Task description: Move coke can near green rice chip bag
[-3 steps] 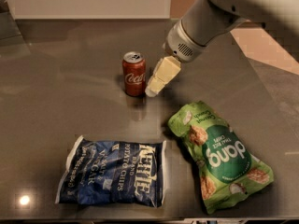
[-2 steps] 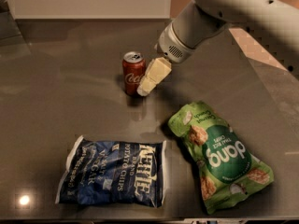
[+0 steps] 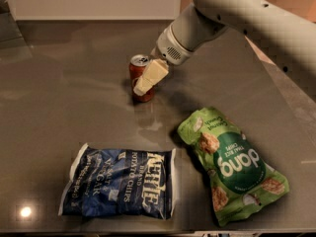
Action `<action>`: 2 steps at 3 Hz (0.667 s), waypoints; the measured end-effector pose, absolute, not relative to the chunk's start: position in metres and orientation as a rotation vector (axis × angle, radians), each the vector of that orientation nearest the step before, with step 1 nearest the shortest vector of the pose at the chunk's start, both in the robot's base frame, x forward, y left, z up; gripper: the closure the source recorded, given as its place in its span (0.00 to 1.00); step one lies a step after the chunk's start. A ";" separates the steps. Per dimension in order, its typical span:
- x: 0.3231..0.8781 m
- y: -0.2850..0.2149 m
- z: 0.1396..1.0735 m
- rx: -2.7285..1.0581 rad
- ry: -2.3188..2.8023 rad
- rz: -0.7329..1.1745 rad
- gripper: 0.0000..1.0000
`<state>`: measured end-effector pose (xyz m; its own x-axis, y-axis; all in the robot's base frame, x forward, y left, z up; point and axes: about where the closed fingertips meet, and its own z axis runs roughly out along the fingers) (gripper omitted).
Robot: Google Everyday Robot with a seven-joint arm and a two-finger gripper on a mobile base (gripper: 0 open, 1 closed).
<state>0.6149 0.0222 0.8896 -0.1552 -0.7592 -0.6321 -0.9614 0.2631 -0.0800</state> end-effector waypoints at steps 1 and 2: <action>0.619 0.028 0.893 -1.533 1.966 0.494 0.39; 0.615 0.028 0.904 -1.527 1.949 0.536 0.62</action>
Offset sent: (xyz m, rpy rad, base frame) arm -0.0048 0.0027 0.0303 0.0982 0.0279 0.0200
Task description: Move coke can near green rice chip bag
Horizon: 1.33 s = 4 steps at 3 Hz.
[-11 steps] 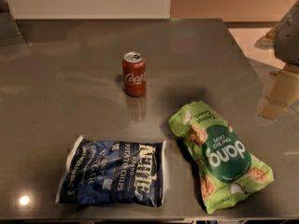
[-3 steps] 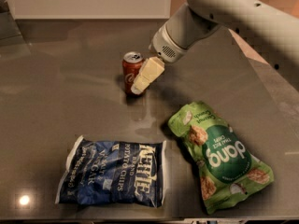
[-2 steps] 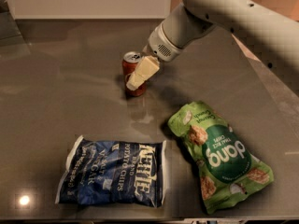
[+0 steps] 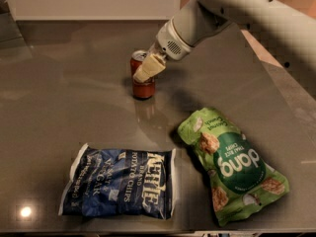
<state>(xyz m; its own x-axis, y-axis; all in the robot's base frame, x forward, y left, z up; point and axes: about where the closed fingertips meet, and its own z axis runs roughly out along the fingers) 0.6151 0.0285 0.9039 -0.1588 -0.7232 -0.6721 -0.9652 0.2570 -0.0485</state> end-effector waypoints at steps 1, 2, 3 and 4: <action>0.600 0.020 0.921 -1.532 1.955 0.553 0.86; 0.579 0.003 0.936 -1.529 1.982 0.528 1.00; 0.557 -0.018 0.938 -1.513 2.004 0.516 1.00; 0.544 -0.039 0.932 -1.461 2.021 0.529 1.00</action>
Offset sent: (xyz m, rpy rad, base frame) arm -0.0657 -0.0526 0.0546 -0.0547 0.0183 -0.0404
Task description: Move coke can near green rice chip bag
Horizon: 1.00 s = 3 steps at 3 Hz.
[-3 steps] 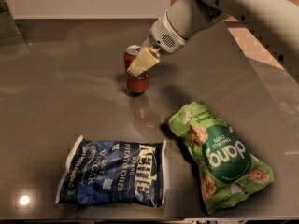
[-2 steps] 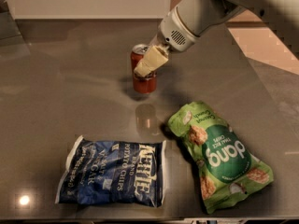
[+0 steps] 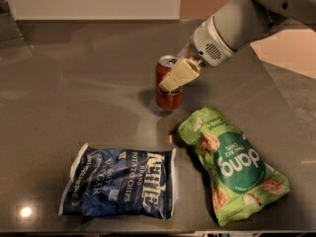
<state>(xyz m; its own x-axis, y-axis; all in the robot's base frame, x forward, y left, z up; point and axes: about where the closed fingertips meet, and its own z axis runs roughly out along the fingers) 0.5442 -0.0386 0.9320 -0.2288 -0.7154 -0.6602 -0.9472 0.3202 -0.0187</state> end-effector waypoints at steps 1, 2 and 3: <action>0.535 -0.052 0.925 -1.425 2.031 0.530 0.82; 0.529 -0.059 0.921 -1.412 2.039 0.517 0.59; 0.525 -0.065 0.911 -1.413 2.049 0.504 0.35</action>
Offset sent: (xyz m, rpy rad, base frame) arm -0.0194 -0.0337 -0.0182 0.0042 -0.0062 -0.0653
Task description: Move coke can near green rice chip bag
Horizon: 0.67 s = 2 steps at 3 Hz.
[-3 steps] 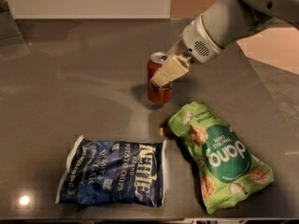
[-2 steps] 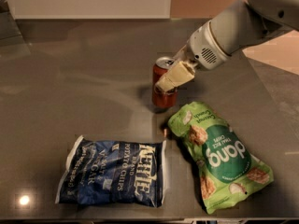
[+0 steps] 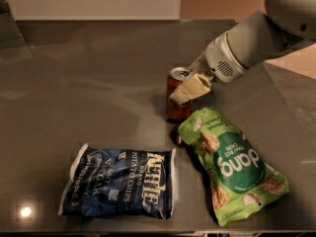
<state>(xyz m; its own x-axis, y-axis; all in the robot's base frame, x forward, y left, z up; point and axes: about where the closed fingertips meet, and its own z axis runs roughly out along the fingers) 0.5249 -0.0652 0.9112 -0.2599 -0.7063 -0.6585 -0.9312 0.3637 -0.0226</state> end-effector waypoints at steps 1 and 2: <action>0.523 -0.068 0.902 -1.420 2.053 0.495 0.13; 0.522 -0.066 0.903 -1.423 2.051 0.495 0.00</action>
Offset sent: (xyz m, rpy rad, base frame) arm -0.0016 -0.0022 -0.0075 -0.0079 -0.0008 0.0011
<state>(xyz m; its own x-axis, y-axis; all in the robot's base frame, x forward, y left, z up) 0.5222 -0.0663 0.9028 -0.2558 -0.7142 -0.6516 -0.9327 0.3597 -0.0280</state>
